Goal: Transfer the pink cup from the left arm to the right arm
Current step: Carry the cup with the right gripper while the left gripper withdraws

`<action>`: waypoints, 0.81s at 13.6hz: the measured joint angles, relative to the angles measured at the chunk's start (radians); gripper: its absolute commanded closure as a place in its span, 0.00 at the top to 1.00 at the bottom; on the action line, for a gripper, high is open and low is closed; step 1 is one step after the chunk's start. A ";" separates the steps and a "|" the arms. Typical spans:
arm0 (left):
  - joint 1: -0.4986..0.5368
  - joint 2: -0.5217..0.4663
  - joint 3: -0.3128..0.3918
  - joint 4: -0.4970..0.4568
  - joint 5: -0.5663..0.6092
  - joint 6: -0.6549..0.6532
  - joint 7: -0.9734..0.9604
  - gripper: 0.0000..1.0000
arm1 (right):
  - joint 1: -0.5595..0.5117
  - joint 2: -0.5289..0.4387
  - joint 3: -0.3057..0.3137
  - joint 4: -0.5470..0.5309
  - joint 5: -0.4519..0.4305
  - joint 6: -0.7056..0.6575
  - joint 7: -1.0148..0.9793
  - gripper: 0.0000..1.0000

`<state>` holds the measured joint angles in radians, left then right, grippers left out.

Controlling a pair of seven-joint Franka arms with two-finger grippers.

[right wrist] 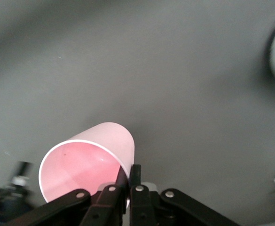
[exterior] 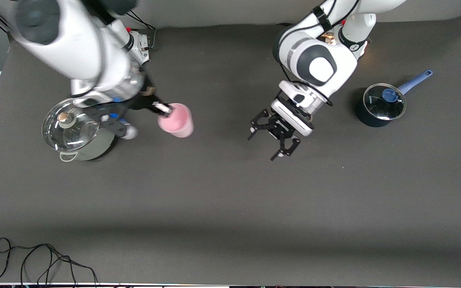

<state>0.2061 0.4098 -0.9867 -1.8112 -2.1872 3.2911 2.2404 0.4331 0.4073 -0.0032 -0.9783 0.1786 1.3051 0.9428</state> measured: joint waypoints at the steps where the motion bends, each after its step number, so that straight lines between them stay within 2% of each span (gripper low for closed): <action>1: 0.020 0.005 -0.001 0.000 0.000 0.000 -0.006 1.00 | -0.024 -0.012 -0.021 -0.002 -0.004 -0.034 -0.097 0.00; 2: 0.046 0.016 -0.010 -0.001 0.000 0.000 -0.012 1.00 | -0.037 -0.023 -0.055 -0.007 -0.015 -0.057 -0.197 0.00; 5: 0.150 0.065 -0.103 0.000 0.002 0.001 -0.016 1.00 | -0.042 -0.073 -0.158 -0.089 -0.079 -0.070 -0.502 0.00; 7: 0.165 0.067 -0.124 0.002 0.001 0.027 -0.016 1.00 | -0.042 -0.094 -0.222 -0.147 -0.090 -0.062 -0.627 0.00; 9: 0.163 0.067 -0.133 0.002 0.001 0.041 -0.024 1.00 | -0.042 -0.108 -0.278 -0.222 -0.092 0.001 -0.722 0.00; 11: 0.164 0.067 -0.134 0.002 0.001 0.045 -0.028 1.00 | -0.042 -0.144 -0.312 -0.358 -0.092 0.137 -0.781 0.00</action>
<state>0.3700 0.4766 -1.1203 -1.8096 -2.1857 3.3360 2.2126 0.3907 0.2634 -0.3148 -1.3361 0.0865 1.4418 0.1614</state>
